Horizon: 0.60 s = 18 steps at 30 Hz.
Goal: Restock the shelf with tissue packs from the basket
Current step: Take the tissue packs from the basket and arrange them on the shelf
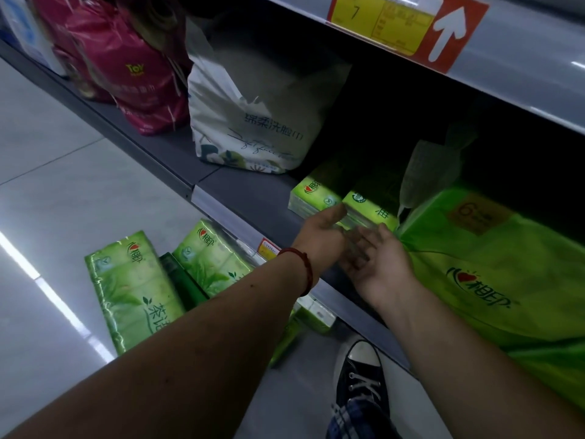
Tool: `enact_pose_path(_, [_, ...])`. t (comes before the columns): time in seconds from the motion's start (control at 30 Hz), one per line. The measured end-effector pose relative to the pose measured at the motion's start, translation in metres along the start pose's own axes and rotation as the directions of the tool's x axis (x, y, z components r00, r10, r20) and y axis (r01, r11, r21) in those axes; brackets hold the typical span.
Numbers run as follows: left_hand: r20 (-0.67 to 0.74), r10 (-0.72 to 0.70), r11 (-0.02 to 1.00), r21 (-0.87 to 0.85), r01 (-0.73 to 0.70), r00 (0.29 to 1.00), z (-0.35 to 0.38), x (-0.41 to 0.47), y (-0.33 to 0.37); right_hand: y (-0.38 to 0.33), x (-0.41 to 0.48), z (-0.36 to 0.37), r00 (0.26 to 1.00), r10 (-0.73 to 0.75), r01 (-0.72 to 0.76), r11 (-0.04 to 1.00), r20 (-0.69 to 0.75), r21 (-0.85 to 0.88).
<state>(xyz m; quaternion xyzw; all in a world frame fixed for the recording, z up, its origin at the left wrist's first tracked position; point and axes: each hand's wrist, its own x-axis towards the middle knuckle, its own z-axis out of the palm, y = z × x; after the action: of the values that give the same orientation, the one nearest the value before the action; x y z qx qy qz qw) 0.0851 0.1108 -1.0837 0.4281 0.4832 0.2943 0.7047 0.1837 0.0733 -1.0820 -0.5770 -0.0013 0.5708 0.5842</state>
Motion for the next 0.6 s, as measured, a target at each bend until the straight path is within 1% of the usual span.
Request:
enact_pose_path(0.13, [-0.017,0.026,0.997,0.068,-0.025,0.999,-0.017,0.008,-0.008,0.007,0.000,-0.002,1.000,-0.011,0.011,0.998,-0.007,-0.062])
enact_pose_path(0.2, [-0.059,0.043,0.991,0.130,-0.035,0.997,-0.036,0.008,-0.010,0.011,-0.001,-0.004,0.999,-0.034,0.032,0.992,-0.019,-0.121])
enact_pose_path(0.33, [-0.204,0.091,0.961,0.275,-0.032,0.975,-0.095,-0.007,-0.012,0.026,-0.010,-0.004,0.997,-0.078,0.075,0.942,0.006,-0.327])
enact_pose_path(0.4, [-0.308,0.149,0.912,0.409,-0.011,0.940,-0.129,-0.024,-0.010,0.040,-0.020,0.004,0.997,-0.064,0.078,0.893,0.047,-0.444])
enact_pose_path(0.43, [-0.366,0.177,0.866,0.499,0.032,0.914,-0.146,-0.034,-0.008,0.048,-0.025,0.010,0.996,-0.044,0.077,0.866,0.079,-0.494])
enact_pose_path(0.5, [-0.476,0.225,0.714,0.674,0.188,0.850,-0.180,-0.054,-0.007,0.070,-0.037,0.023,0.987,0.010,0.089,0.794,0.160,-0.602])
enact_pose_path(0.53, [-0.519,0.218,0.639,0.716,0.280,0.827,-0.195,-0.063,-0.008,0.082,-0.043,0.031,0.979,0.041,0.106,0.740,0.201,-0.664])
enact_pose_path(0.6, [-0.616,0.126,0.541,0.700,0.467,0.777,-0.221,-0.080,-0.014,0.108,-0.052,0.044,0.959,0.093,0.156,0.613,0.267,-0.775])
